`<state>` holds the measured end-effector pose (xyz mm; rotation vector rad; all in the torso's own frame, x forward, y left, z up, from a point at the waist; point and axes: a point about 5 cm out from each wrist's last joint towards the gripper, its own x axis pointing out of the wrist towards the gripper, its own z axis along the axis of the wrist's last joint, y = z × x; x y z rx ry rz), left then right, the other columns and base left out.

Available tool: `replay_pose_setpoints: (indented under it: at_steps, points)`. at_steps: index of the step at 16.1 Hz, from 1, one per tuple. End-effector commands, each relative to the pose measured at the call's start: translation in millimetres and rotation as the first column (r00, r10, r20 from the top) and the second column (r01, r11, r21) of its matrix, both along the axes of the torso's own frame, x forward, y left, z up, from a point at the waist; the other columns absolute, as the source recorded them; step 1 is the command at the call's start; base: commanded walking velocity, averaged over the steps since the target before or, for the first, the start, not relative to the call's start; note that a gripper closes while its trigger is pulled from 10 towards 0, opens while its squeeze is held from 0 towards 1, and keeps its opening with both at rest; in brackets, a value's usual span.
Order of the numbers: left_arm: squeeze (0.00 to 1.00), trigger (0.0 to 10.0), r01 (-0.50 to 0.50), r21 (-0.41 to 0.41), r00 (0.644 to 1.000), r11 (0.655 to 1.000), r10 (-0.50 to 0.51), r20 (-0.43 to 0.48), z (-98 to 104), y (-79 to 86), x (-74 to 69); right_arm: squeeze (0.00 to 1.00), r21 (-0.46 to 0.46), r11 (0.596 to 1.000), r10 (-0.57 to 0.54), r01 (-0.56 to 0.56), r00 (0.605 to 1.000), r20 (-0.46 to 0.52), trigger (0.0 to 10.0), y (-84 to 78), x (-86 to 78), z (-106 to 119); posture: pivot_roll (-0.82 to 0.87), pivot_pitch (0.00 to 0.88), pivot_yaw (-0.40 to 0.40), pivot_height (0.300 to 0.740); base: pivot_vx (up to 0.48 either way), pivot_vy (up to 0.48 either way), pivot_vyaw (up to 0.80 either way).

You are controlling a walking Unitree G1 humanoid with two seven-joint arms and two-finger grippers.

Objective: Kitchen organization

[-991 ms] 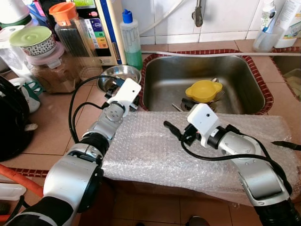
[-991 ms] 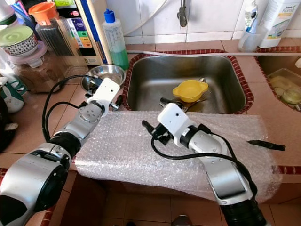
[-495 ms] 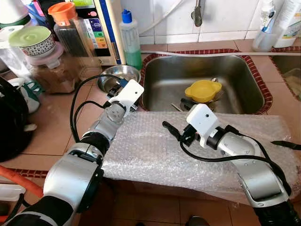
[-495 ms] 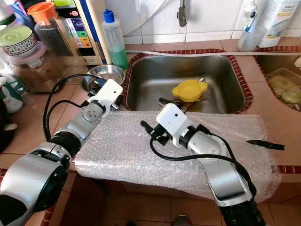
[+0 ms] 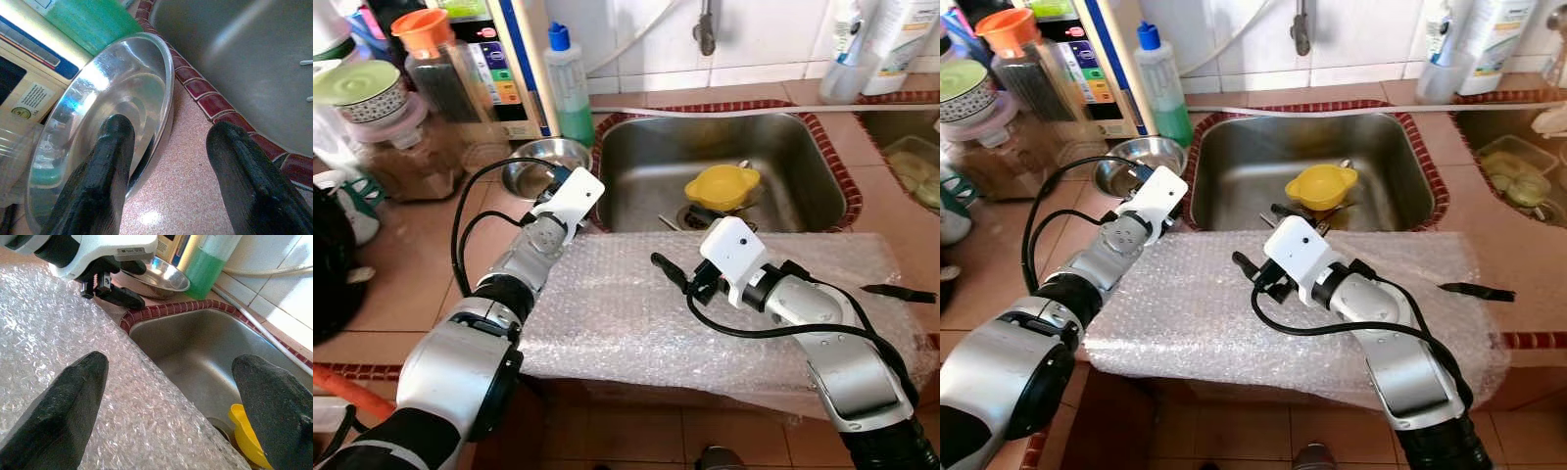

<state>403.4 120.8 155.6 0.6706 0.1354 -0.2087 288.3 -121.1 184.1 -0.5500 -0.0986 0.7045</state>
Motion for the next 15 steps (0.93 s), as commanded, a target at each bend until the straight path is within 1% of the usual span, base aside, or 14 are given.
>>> replay_pose_setpoints:
  at_steps: [1, 3, 5, 9, 11, 15]
  points:
    - [0.0, 0.0, -0.044, 0.015, 0.995, 0.999, 0.045, -0.087, -19.9, 13.2, -6.2, 0.7, -0.006, 1.0, 0.031, -0.031, 0.999, 0.013, 10.0, 5.5, -2.4, 2.2, -0.4, 0.158, 0.147, 0.74, 0.0, 0.0, 0.0]
    - [0.0, 0.0, -0.047, 0.012, 0.994, 0.999, 0.048, -0.094, -20.1, 14.8, -6.2, 0.69, -0.006, 1.0, 0.027, -0.027, 0.999, 0.019, 10.0, 5.1, -1.8, 2.6, -0.4, 0.157, 0.148, 0.74, 0.0, 0.0, 0.0]
    - [0.0, 0.0, -0.052, 0.007, 0.994, 0.999, 0.052, -0.101, -20.2, 17.2, -6.1, 0.64, -0.003, 1.0, 0.021, -0.021, 0.999, 0.026, 10.0, 4.7, -1.2, 3.6, -0.4, 0.156, 0.151, 0.74, 0.0, 0.0, 0.0]
    - [0.0, 0.0, -0.067, 0.007, 0.992, 0.998, 0.067, -0.106, -20.7, 22.3, -6.3, 0.64, 0.018, 1.0, 0.019, -0.019, 0.999, 0.033, 10.0, 4.6, -0.1, 6.7, -0.4, 0.155, 0.149, 0.74, 0.0, 0.0, 0.0]
    - [0.0, 0.0, -0.077, 0.015, 0.991, 0.997, 0.079, -0.108, -21.8, 26.2, -6.8, 0.63, 0.046, 0.998, 0.028, -0.03, 0.999, 0.046, 10.0, 6.0, -0.2, 11.2, -0.4, 0.155, 0.149, 0.74, 0.0, 0.0, 0.0]
    - [0.0, 0.0, -0.088, 0.021, 0.99, 0.996, 0.09, -0.111, -23.1, 30.2, -7.4, 0.64, 0.068, 0.997, 0.044, -0.048, 0.997, 0.06, 10.0, 8.6, 0.1, 15.8, -0.39, 0.152, 0.146, 0.74, 0.0, 0.0, 0.0]
